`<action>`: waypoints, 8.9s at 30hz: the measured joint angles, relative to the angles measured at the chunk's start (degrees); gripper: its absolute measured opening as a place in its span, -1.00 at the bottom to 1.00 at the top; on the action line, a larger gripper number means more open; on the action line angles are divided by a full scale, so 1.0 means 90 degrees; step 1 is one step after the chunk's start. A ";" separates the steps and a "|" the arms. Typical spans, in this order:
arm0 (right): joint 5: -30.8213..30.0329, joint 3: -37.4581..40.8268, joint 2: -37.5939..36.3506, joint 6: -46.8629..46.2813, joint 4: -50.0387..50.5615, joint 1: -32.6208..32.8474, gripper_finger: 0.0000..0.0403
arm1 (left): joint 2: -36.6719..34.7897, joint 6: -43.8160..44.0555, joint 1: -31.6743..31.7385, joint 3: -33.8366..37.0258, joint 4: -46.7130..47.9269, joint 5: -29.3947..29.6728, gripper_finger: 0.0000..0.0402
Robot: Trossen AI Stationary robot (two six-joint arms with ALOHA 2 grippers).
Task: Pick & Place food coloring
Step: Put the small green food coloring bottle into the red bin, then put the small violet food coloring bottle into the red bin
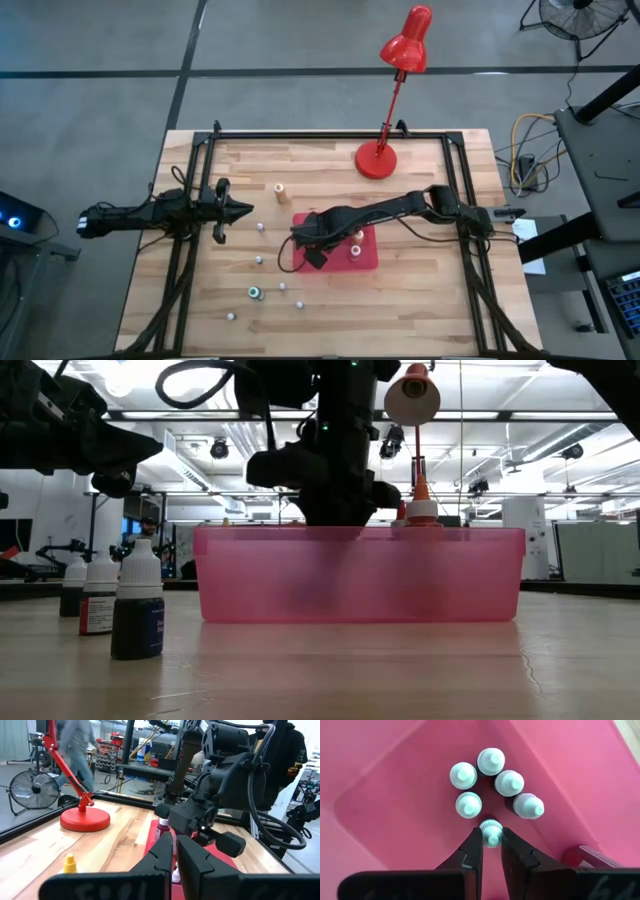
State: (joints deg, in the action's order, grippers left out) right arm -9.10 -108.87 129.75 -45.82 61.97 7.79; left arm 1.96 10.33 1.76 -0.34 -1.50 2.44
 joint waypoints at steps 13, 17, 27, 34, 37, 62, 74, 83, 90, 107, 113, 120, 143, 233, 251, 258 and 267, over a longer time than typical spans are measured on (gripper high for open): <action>0.0062 0.0077 0.0000 0.0038 -0.0300 -0.0106 -0.71 | 0.0002 0.0000 0.0000 0.0000 0.0000 -0.0002 -1.00; 0.0164 0.0091 0.0002 -0.0061 -0.0256 -0.0124 -0.57 | 0.0000 0.0000 0.0002 0.0000 0.0000 -0.0001 -1.00; 0.0252 0.0057 -0.0114 -0.0139 -0.0213 -0.0116 -0.38 | 0.0002 0.0000 0.0001 0.0000 0.0000 -0.0002 -1.00; 0.0225 0.0052 -0.0404 -0.0148 0.0007 -0.0116 -0.42 | 0.0000 0.0000 0.0000 0.0000 0.0000 -0.0002 -1.00; 0.0164 0.0050 -0.0593 -0.0094 0.0178 -0.0118 -0.45 | 0.0000 0.0000 0.0000 0.0000 0.0000 -0.0002 -1.00; 0.1042 -0.0962 -0.1613 0.4675 0.0160 -0.0002 -0.04 | 0.0002 0.0000 0.0002 0.0000 -0.0002 0.0000 -1.00; 0.1185 -0.0885 -0.1450 0.6161 -0.0684 0.0805 0.08 | 0.0000 0.0000 0.0000 0.0000 -0.0002 -0.0002 -1.00; 0.1188 -0.1778 -0.0471 0.5974 -0.0741 0.1102 0.07 | 0.0002 0.0000 0.0002 0.0000 -0.0002 -0.0002 -1.00; 0.1238 -0.2903 0.0522 0.6069 -0.0718 0.1355 0.07 | 0.0000 0.0000 0.0000 0.0000 -0.0005 0.0000 -1.00; 0.1491 -0.2770 0.0913 0.6477 -0.0486 0.1643 0.07 | 0.0002 0.0000 0.0000 0.0000 -0.0005 -0.0001 -1.00; 0.1485 -0.2229 0.0913 0.6470 -0.0985 0.1667 0.07 | 0.0002 0.0000 0.0000 0.0000 -0.0002 0.0000 -1.00; 0.1345 -0.1730 0.0913 0.6406 -0.1644 0.1694 0.07 | 0.0002 0.0002 0.0000 0.0000 -0.0002 0.0000 -1.00; 0.1158 -0.0804 0.0901 0.6227 -0.2944 0.1676 0.06 | 0.0002 0.0000 0.0001 0.0000 -0.0001 0.0000 -1.00; -0.1140 -0.2330 0.0719 0.0532 0.0599 0.0479 -0.76 | 0.0002 0.0000 0.0000 0.0000 0.0000 -0.0002 -1.00; -0.0972 -0.2305 0.0719 -0.2055 0.0558 0.0479 -0.76 | 0.0002 0.0000 0.0001 0.0000 0.0000 -0.0002 -1.00; -0.0920 -0.2294 0.0772 -0.2730 0.0573 0.0496 -0.79 | 0.0002 0.0000 0.0000 0.0000 0.0000 -0.0001 -1.00; -0.0921 -0.2007 0.0787 -0.3533 0.0563 0.0569 -0.80 | 0.0002 0.0000 0.0000 0.0000 0.0000 0.0000 -1.00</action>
State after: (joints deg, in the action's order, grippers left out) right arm -17.39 -126.93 136.84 -77.62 67.04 12.91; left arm 1.98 10.33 1.76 -0.34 -1.50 2.43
